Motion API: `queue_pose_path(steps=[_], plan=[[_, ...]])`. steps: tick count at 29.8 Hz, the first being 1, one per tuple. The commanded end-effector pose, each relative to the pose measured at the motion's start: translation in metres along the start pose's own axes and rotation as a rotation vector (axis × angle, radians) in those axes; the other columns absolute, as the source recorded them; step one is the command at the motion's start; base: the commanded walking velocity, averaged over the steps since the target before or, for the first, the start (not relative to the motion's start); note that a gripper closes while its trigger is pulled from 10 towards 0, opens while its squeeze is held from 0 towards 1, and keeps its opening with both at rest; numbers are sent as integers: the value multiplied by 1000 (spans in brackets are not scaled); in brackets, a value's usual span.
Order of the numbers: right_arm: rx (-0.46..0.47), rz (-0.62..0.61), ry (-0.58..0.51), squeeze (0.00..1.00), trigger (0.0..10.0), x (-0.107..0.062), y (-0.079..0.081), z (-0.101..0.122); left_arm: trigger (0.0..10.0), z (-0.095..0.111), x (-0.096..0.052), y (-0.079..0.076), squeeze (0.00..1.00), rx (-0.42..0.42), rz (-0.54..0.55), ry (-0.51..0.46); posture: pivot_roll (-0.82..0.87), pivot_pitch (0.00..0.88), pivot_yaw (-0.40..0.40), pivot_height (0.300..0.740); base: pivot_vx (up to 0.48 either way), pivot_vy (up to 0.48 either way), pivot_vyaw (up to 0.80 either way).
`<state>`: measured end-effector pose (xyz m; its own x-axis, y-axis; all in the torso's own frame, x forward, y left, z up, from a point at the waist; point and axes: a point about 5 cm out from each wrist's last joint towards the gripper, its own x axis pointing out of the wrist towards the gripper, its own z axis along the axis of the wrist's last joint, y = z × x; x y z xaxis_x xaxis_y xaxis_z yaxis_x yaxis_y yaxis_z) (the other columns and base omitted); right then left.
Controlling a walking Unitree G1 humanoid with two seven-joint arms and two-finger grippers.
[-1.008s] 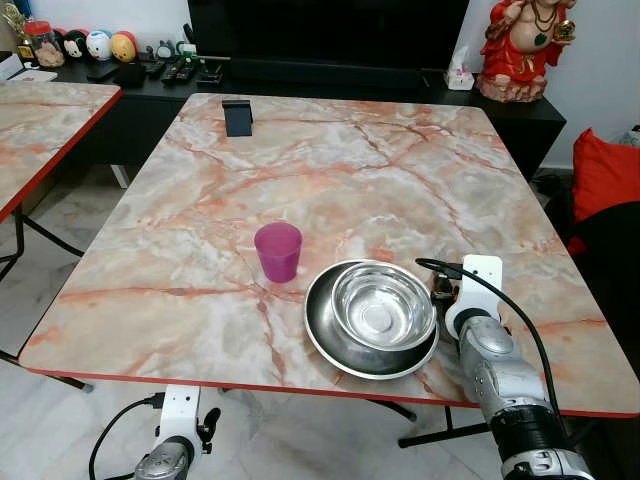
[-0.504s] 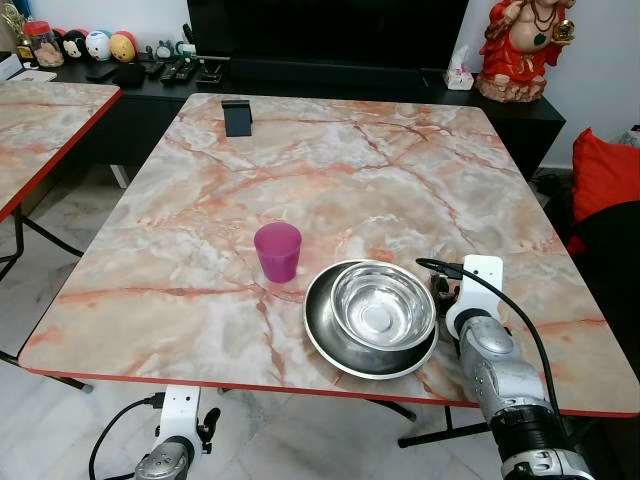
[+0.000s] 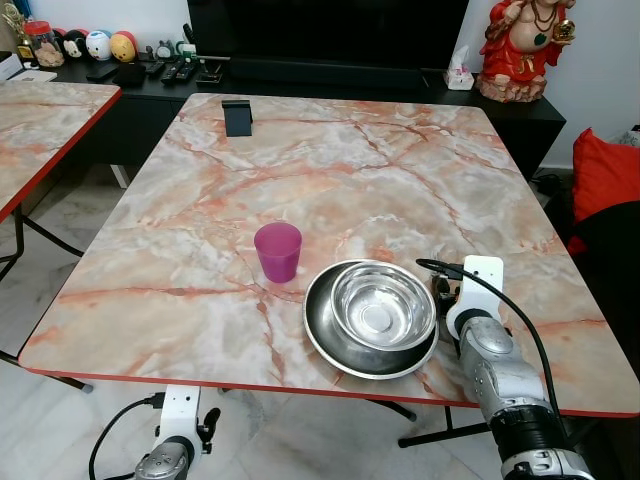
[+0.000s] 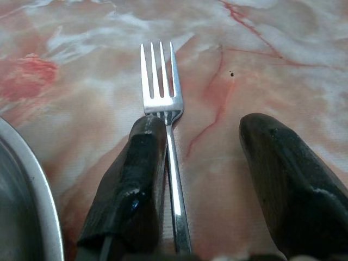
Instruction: Setting the table
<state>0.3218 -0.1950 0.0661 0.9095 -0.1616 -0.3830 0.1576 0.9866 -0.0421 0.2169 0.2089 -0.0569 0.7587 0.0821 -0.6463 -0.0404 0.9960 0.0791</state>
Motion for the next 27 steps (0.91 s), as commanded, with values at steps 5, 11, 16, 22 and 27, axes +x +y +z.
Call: queue_pose_path(steps=[5,11,16,22,27], plan=[[20,-8,-40,0,10000,2,-1,9,10000,0,0,2,0,17,9,15,-54,0,-30,740,0,0,0],[32,-9,-80,0,10000,1,-1,17,10000,0,0,2,0,18,8,14,-54,0,-32,740,0,0,0],[33,-5,-91,0,10000,2,0,20,10000,0,1,1,0,19,6,13,-54,0,-32,740,0,0,0],[34,6,-105,0,10000,1,2,23,10000,0,1,1,0,20,6,14,-55,0,-33,740,0,0,0],[31,16,-108,0,10000,1,4,24,10000,0,1,0,0,21,5,15,-55,0,-33,740,0,0,0]])
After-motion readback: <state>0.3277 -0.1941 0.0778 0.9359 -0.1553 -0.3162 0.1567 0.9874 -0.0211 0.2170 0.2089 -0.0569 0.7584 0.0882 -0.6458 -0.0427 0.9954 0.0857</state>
